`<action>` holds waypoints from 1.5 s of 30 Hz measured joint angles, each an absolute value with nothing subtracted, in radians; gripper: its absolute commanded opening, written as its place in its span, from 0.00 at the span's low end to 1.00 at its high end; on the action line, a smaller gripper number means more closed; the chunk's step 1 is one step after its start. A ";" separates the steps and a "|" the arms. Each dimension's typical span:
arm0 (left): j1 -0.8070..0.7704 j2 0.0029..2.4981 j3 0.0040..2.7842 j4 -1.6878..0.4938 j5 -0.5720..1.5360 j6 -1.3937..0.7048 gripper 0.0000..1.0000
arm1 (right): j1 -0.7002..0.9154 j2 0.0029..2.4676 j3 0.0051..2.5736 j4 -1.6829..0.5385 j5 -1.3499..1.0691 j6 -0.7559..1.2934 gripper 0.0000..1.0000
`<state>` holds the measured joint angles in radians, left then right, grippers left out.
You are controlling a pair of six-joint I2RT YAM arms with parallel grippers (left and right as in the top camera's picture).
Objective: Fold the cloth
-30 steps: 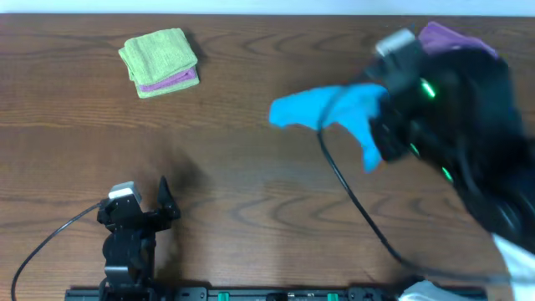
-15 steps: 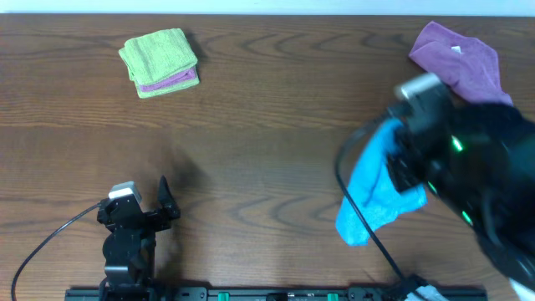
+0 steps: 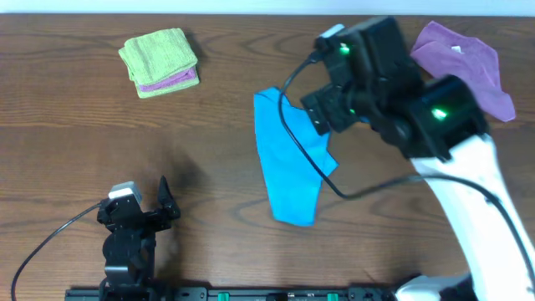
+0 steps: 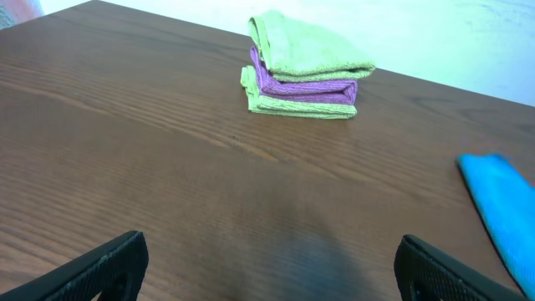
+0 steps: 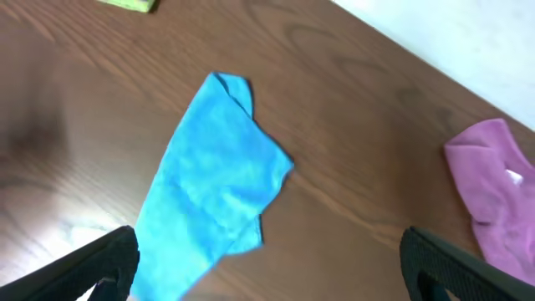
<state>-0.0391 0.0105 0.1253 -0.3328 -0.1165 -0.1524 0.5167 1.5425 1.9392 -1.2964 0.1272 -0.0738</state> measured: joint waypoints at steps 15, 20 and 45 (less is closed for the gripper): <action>-0.039 0.010 0.125 -0.332 -0.117 -0.152 0.95 | 0.383 1.505 1.595 -1.185 0.027 -0.030 0.99; -0.039 0.010 0.125 -0.332 -0.117 -0.152 0.96 | 0.323 1.510 1.423 -1.060 -0.054 -0.030 0.99; -0.039 0.010 0.125 -0.333 -0.117 -0.152 0.95 | 0.321 1.530 1.132 -0.841 -0.344 -0.025 0.96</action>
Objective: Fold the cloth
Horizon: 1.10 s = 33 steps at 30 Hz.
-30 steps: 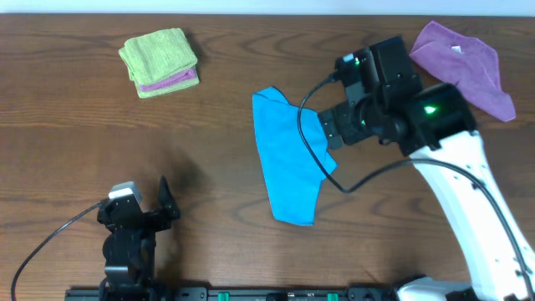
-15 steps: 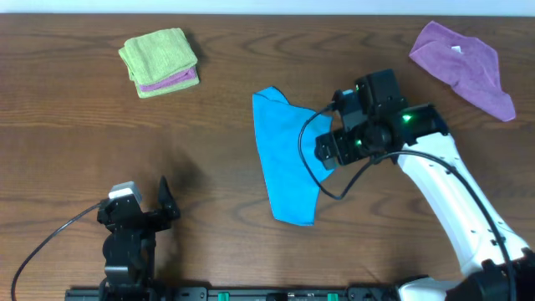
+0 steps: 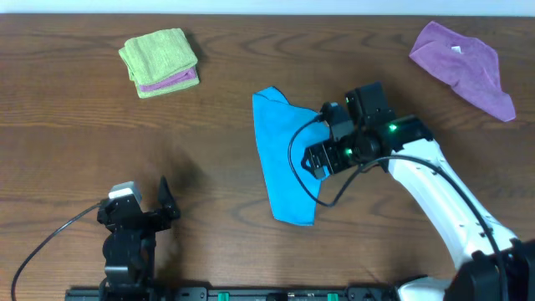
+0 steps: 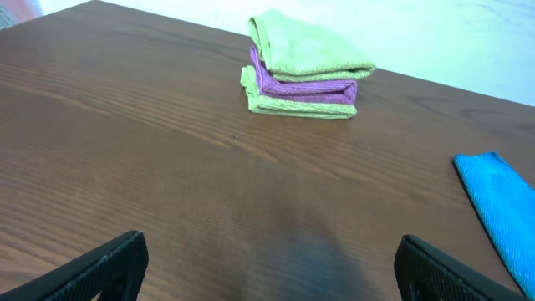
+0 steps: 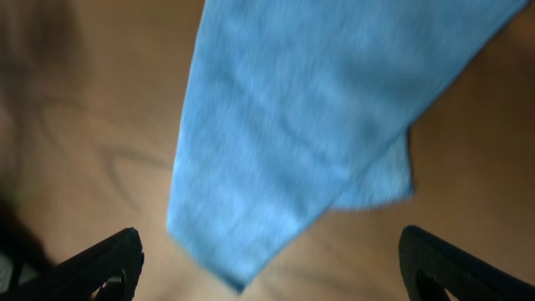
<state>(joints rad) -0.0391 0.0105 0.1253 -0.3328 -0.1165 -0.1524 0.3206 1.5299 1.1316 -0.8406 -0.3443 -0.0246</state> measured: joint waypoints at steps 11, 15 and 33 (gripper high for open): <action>-0.039 0.010 0.125 -0.333 -0.117 -0.152 0.95 | 0.209 1.821 1.274 -0.786 -0.346 -0.007 0.93; -0.039 0.010 0.125 -0.333 -0.117 -0.152 0.95 | 0.181 1.852 1.352 -0.772 -0.353 -0.007 0.95; -0.039 0.010 0.125 -0.333 -0.117 -0.152 0.95 | 0.146 1.972 1.374 -0.683 -0.454 0.030 0.92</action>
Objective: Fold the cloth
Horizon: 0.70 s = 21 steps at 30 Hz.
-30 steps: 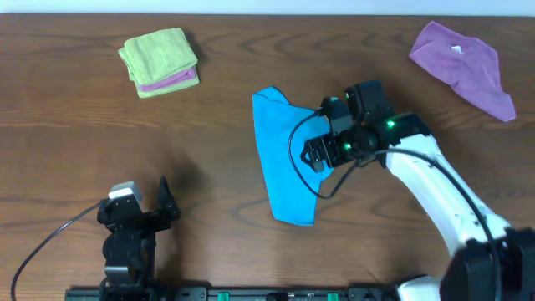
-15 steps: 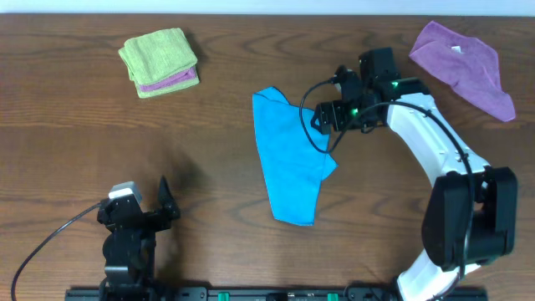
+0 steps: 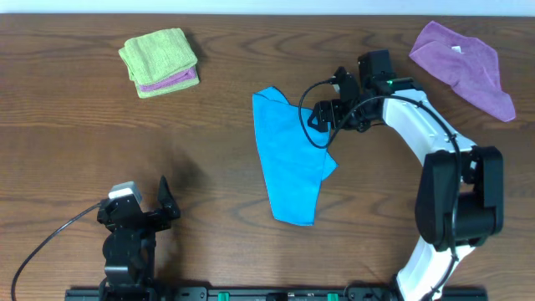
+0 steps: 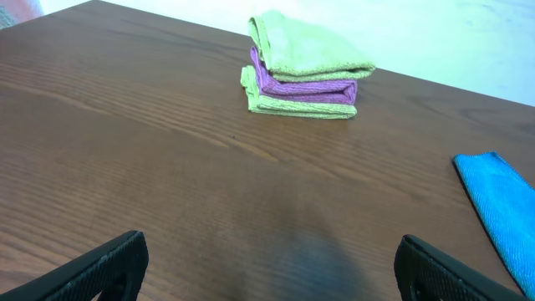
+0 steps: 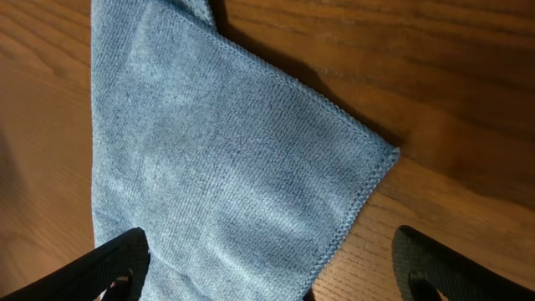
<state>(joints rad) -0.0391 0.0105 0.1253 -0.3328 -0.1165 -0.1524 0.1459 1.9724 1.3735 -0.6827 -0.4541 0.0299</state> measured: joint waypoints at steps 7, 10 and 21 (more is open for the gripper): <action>-0.039 0.010 0.125 -0.333 -0.117 -0.152 0.95 | 0.136 1.991 1.374 -0.682 -0.456 0.041 0.91; -0.039 0.010 0.125 -0.333 -0.117 -0.152 0.95 | 0.125 1.991 1.374 -0.675 -0.455 0.041 0.91; -0.039 0.010 0.125 -0.333 -0.117 -0.152 0.95 | 0.088 2.054 1.374 -0.656 -0.483 0.045 0.86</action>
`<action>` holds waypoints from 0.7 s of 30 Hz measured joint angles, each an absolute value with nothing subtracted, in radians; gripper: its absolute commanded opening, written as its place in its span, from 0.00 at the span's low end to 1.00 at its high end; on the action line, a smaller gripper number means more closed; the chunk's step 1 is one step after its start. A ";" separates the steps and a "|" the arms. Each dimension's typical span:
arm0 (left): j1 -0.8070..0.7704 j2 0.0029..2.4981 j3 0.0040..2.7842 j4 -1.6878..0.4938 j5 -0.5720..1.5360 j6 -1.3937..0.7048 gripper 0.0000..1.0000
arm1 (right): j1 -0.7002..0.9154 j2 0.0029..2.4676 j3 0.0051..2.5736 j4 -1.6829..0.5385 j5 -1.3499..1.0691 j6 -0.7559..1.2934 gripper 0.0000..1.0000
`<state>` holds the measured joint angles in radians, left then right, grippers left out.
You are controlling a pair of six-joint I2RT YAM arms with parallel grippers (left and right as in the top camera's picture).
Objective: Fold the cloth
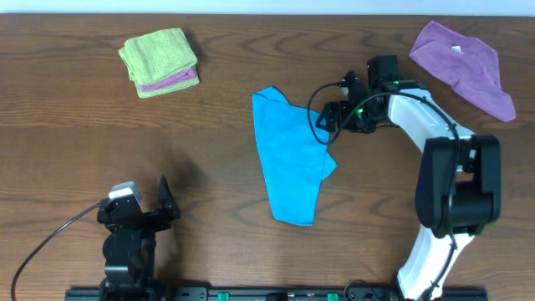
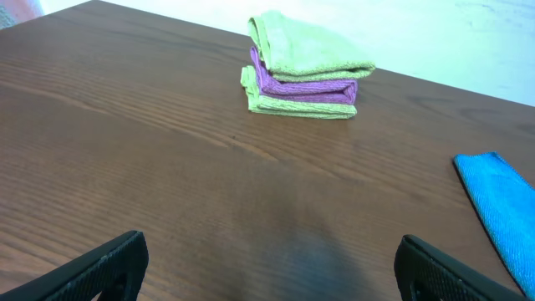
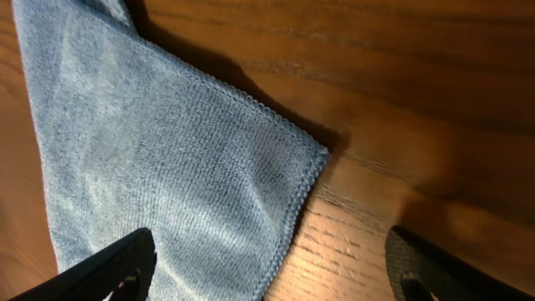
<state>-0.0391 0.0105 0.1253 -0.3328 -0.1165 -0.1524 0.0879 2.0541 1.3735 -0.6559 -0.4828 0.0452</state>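
The blue cloth (image 1: 288,163) lies crumpled and elongated on the brown table, mid-table. My right gripper (image 1: 333,119) is low at its upper right edge. In the right wrist view the gripper (image 3: 267,267) is open. One finger (image 3: 109,267) is over the cloth (image 3: 150,159) and the other over bare wood, with a stitched corner of the cloth between them. My left gripper (image 1: 142,201) rests at the front left, far from the cloth. It stands open (image 2: 267,267) over bare table, and the blue cloth (image 2: 501,201) shows at the right edge of its view.
A folded stack of green and purple cloths (image 1: 159,63) sits at the back left, also in the left wrist view as the stack (image 2: 305,75). A loose purple cloth (image 1: 464,58) lies at the back right. The right arm's black cable loops over the blue cloth.
My right gripper has shifted slightly right and come closer to the table. The cloth's stitched corner now sits higher and larger in its view. The cloth and the left arm are unchanged.
My right gripper first hung open high above the cloth's upper right. Then it was low over the cloth's right side, then at the upper right edge, and now sits close over a corner there. The cloth has kept its shape, and the left arm stayed still.
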 measured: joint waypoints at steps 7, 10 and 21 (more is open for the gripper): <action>-0.039 0.010 0.125 -0.333 -0.117 -0.152 0.95 | 0.088 2.065 1.374 -0.637 -0.530 0.054 0.84; -0.039 0.010 0.125 -0.333 -0.117 -0.152 0.95 | 0.088 2.069 1.374 -0.630 -0.557 0.061 0.81; -0.039 0.010 0.125 -0.333 -0.117 -0.152 0.95 | 0.088 2.098 1.377 -0.622 -0.616 0.073 0.66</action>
